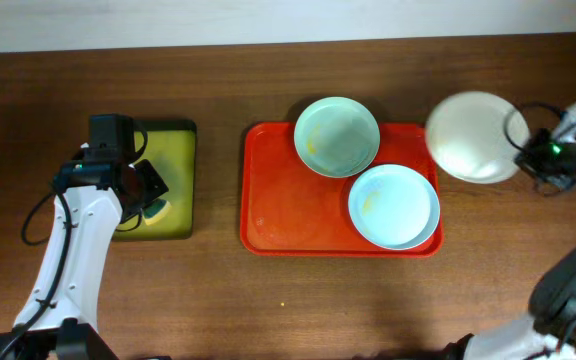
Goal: Clean dirty plates on tray and stack at the side
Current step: 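Lift the white plate with the right gripper and place it right of the tray, then reach the right gripper to the pale green plate and grip its rim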
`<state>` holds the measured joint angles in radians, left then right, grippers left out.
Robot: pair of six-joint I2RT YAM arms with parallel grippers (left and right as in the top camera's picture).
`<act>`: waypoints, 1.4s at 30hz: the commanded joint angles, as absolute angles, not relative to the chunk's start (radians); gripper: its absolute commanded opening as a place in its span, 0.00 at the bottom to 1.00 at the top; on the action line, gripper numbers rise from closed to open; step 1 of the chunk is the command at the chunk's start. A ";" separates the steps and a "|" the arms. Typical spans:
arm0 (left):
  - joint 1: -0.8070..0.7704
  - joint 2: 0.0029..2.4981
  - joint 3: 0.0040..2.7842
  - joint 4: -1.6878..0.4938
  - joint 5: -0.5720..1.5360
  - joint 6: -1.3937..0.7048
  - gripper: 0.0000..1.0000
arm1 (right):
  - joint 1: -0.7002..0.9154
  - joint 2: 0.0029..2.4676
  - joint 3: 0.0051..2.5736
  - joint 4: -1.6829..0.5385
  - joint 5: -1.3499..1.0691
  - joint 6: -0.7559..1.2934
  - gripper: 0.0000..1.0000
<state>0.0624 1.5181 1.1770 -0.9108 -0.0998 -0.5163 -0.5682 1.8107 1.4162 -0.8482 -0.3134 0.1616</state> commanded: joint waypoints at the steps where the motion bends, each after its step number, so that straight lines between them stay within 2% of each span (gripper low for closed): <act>1: 0.067 1.497 1.176 -0.907 -0.089 -0.500 0.00 | -0.657 1.904 1.408 -0.809 -0.371 0.204 0.04; 4: 0.067 1.497 1.176 -0.903 -0.089 -0.500 0.00 | -0.695 1.959 1.408 -0.757 -0.371 0.192 0.04; 5: 0.067 1.497 1.176 -0.902 -0.089 -0.500 0.00 | -0.692 1.959 1.408 -0.751 -0.371 0.192 0.07; 6: 0.067 1.497 1.176 -0.899 -0.089 -0.500 0.00 | -0.687 1.959 1.408 -0.748 -0.372 0.192 0.27; 7: 0.067 1.497 1.176 -0.899 -0.089 -0.500 0.00 | -0.685 1.957 1.408 -0.754 -0.379 0.193 0.58; 12: 0.067 1.497 1.176 -0.899 -0.081 -0.500 0.00 | -0.666 1.802 1.420 -0.815 -0.423 0.200 0.68; 14: 0.066 1.497 1.176 -0.899 -0.082 -0.500 0.00 | -0.585 1.658 1.420 -0.825 -0.461 0.200 0.69; 16: 0.067 1.497 1.176 -0.900 -0.082 -0.500 0.00 | -0.431 1.529 1.420 -0.862 -0.460 0.249 0.75; 19: 0.067 1.497 1.176 -0.907 -0.081 -0.500 0.00 | -0.194 1.484 1.420 -0.844 -0.459 0.323 0.99; 22: 0.067 1.497 1.176 -0.908 -0.082 -0.499 0.00 | 0.012 1.532 1.418 -0.826 -0.390 0.323 0.99; 25: 0.067 1.497 1.176 -0.904 -0.083 -0.499 0.00 | 0.095 1.596 1.418 -0.816 -0.266 0.323 0.99; 33: 0.067 1.497 1.176 -0.899 -0.082 -0.499 0.00 | 0.138 1.897 1.418 -0.620 -0.220 0.323 0.97; 36: 0.066 1.497 1.176 -0.899 -0.082 -0.500 0.00 | 0.138 1.988 1.418 -0.542 -0.070 0.322 0.93; 38: 0.067 1.497 1.176 -0.899 -0.082 -0.500 0.00 | 0.138 2.022 1.418 -0.491 -0.070 0.292 0.87; 39: 0.067 1.497 1.176 -0.899 -0.082 -0.500 0.00 | 0.138 2.048 1.418 -0.450 -0.071 0.285 0.79; 41: 0.067 1.497 1.176 -0.899 -0.082 -0.499 0.00 | 0.139 2.086 1.418 -0.408 -0.070 0.278 0.68; 42: 0.067 1.497 1.176 -0.899 -0.082 -0.500 0.00 | 0.138 2.098 1.418 -0.402 -0.070 0.276 0.66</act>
<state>0.0624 1.5181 1.1759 -0.9001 -0.0849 -0.5163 0.1303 2.0628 1.4113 -0.4141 -0.0921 0.2890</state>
